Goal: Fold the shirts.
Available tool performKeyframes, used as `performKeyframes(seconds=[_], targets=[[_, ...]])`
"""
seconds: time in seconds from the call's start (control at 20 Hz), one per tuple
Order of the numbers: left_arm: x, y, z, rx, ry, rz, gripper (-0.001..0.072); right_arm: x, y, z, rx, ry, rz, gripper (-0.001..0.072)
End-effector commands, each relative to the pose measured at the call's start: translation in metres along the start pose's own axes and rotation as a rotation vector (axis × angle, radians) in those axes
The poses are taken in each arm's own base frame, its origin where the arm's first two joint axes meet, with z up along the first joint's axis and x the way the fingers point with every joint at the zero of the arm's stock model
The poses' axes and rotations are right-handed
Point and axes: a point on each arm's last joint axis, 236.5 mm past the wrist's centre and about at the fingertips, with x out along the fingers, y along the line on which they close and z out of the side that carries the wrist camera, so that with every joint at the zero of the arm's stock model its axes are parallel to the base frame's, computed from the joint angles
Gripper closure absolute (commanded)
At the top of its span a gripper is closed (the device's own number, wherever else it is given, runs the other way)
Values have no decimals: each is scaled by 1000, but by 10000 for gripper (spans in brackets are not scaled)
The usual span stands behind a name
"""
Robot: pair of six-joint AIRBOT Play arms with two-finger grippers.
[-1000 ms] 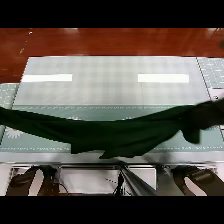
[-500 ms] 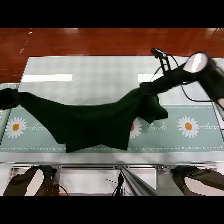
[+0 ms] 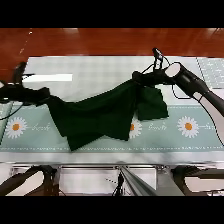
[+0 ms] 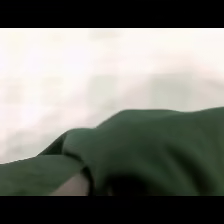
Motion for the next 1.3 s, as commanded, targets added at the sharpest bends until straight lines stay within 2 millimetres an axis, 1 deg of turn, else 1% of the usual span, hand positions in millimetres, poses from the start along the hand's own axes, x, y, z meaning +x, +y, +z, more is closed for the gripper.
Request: performKeyframes(seconds=[0.0,0.05,0.1,0.15,0.2,0.25,0.3,0.35,0.4,0.45,0.5,0.55,0.6,0.65,0.7,0.8,0.85,0.95,1.05,1.15,1.25], targets=[[39,3,-19,-19,138,-7,291,-8,-14,7,-7,-9,-28,417],[35,8,-21,-22,148,2,235,-22,-17,13,-29,-20,-27,337],[26,14,-23,-21,162,16,235,-40,-20,22,-66,-38,-29,280],[15,21,-25,-21,178,34,235,-64,-27,32,-105,-66,-42,268],[1,29,-29,-26,192,55,235,-92,-40,44,-134,-101,-79,267],[-12,35,-33,-42,191,67,234,-120,-58,54,-154,-137,-140,267],[-25,39,-34,-78,170,70,235,-149,-81,61,-178,-165,-223,267],[-35,41,-36,-118,141,77,231,-180,-111,64,-198,-177,-332,268],[-43,42,-40,-126,113,82,183,-208,-141,61,-197,-168,-440,268],[-48,44,-47,-131,96,89,173,-233,-173,52,-181,-132,-547,268],[-49,43,-57,-137,91,90,173,-254,-202,38,-147,-75,-629,268],[-47,41,-69,-155,97,84,167,-267,-224,25,-93,-36,-670,268],[-41,34,-84,-176,113,49,141,-274,-240,17,-7,-46,-665,268],[-34,22,-99,-200,138,-5,51,-273,-247,11,54,-58,-629,268],[-26,14,-116,-217,176,-50,35,-271,-251,5,94,-61,-593,268],[-10,2,-154,-240,282,-129,35,-266,-259,-6,139,-53,-558,268],[-3,1,-173,-249,331,-151,35,-262,-260,-11,146,-44,-549,268],[11,3,-194,-267,372,-165,35,-256,-262,-15,144,-38,-539,268],[18,3,-208,-267,401,-179,35,-252,-261,-15,148,-44,-526,268],[23,1,-210,-288,393,-190,36,-249,-262,-15,150,-40,-521,268],[26,-2,-207,-305,383,-209,40,-247,-264,-16,155,-32,-518,268]])
